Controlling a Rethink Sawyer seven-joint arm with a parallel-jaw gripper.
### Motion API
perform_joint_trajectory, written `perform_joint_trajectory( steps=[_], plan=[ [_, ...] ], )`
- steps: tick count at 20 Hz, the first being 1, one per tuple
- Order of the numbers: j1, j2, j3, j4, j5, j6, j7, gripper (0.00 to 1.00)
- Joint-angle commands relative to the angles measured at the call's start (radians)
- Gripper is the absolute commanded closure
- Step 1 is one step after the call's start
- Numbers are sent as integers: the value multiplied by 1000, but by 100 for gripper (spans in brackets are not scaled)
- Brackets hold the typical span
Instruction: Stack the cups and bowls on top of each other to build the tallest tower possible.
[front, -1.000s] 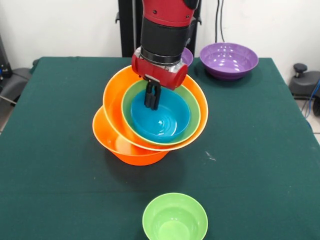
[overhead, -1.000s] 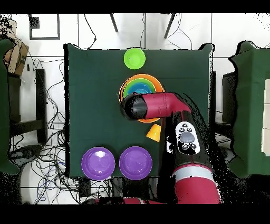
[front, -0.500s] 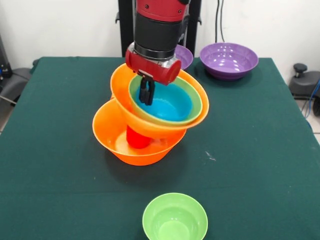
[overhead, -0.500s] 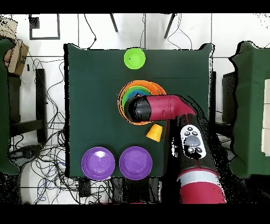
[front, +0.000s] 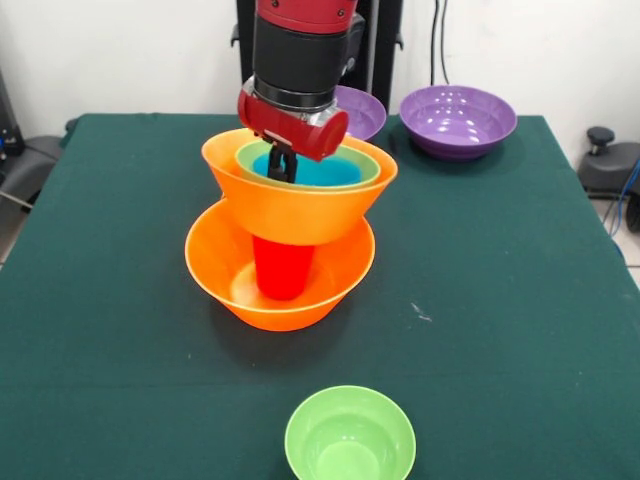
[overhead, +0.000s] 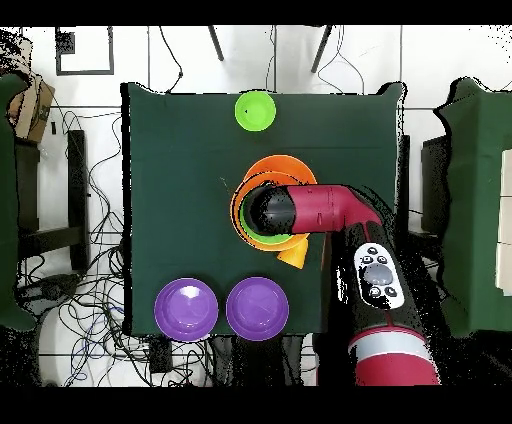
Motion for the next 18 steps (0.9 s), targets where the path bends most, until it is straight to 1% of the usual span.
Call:
perform_joint_trajectory(
  steps=[1,7,12,18],
  plan=[
    [-15,5,86,22,-101,6,-206,100],
    [-14,8,86,-2,-113,14,-203,100],
    [-13,45,91,-62,-120,21,-213,100],
    [-46,57,124,-97,-115,61,-282,100]
  ],
)
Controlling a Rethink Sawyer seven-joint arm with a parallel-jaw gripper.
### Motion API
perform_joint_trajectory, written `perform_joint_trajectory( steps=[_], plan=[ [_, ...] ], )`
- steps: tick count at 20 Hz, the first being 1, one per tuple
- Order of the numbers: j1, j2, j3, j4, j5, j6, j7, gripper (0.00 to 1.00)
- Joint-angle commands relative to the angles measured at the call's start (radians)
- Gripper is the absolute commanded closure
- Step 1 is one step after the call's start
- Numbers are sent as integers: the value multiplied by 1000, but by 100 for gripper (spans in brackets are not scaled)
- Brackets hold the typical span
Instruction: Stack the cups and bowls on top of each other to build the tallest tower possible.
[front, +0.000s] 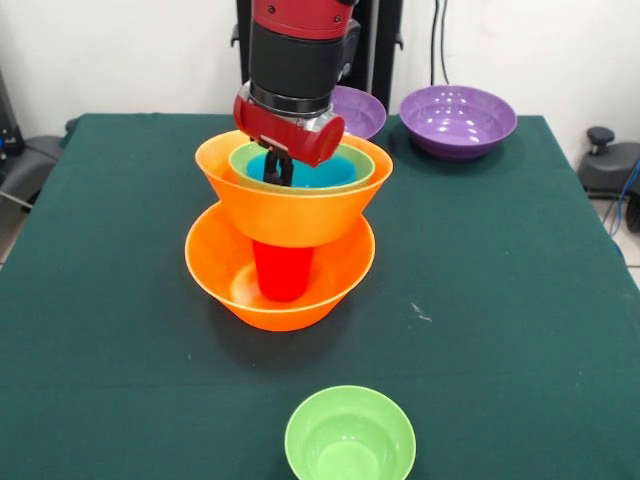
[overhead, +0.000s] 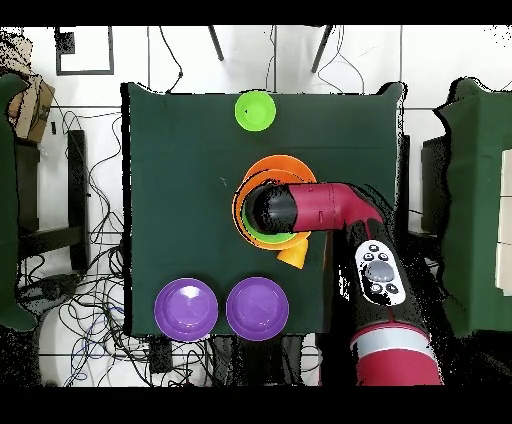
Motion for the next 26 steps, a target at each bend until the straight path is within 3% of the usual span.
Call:
perform_joint_trajectory(
  steps=[1,26],
  plan=[
    [-40,49,117,-88,-97,64,-285,100],
    [-32,46,119,-73,-109,52,-242,100]
  ],
)
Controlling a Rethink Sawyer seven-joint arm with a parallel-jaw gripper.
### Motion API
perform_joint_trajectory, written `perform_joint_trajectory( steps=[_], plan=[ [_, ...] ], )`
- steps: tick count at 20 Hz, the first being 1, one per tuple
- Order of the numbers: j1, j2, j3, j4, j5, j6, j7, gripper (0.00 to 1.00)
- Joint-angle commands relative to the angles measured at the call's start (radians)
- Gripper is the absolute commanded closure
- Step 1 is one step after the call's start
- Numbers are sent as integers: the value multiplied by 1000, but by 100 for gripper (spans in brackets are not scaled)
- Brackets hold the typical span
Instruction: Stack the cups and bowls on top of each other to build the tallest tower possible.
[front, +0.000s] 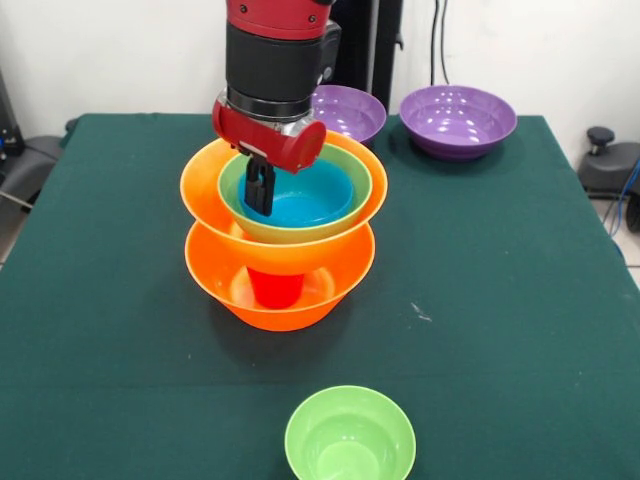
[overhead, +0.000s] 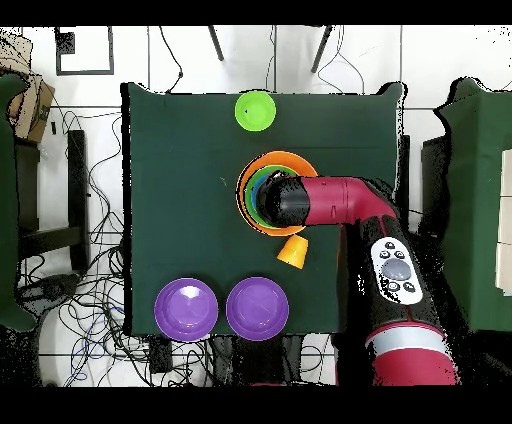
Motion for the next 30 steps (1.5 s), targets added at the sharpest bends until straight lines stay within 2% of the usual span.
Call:
perform_joint_trajectory(
  steps=[1,8,18,30],
  plan=[
    [11,41,88,-39,-108,53,-242,100],
    [10,22,88,-24,-103,66,-247,100],
    [17,-78,85,39,-75,135,-259,100],
    [15,-135,88,42,-72,217,-285,100]
  ],
)
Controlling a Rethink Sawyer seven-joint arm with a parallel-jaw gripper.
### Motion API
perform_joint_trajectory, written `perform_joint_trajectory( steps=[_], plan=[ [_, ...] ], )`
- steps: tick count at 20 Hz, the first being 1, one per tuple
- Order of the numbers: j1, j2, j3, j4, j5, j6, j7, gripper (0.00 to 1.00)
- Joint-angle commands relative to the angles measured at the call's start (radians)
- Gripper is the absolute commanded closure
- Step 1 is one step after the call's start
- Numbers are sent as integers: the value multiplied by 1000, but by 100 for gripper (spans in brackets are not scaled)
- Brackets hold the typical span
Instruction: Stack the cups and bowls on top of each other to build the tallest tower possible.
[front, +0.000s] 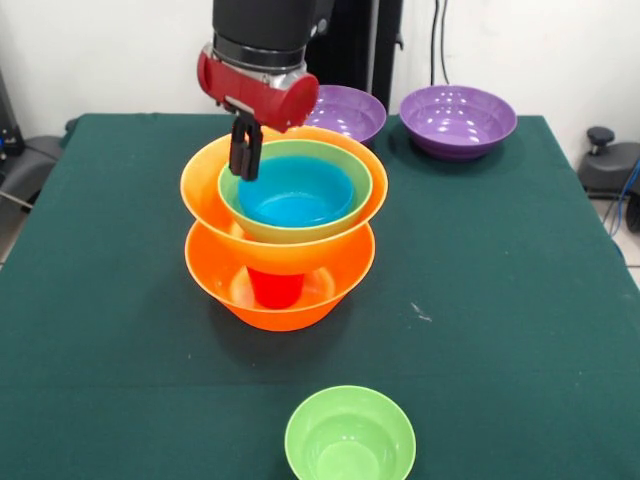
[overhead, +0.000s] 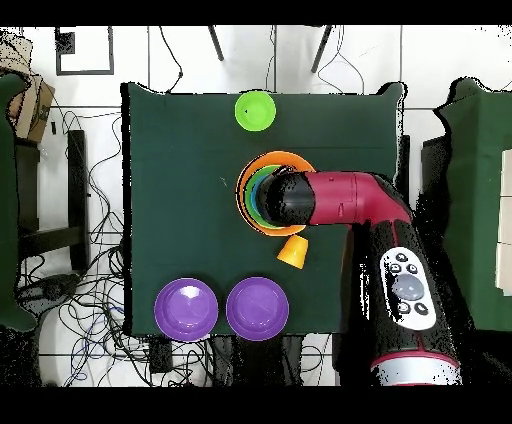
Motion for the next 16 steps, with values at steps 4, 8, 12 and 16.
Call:
perform_joint_trajectory(
  steps=[4,8,12,16],
  plan=[
    [4,-59,96,42,-66,161,-304,100],
    [-15,-53,118,42,-63,144,-317,100],
    [-9,-35,126,14,-78,135,-311,0],
    [-8,-36,136,24,-77,85,-287,0]
  ],
)
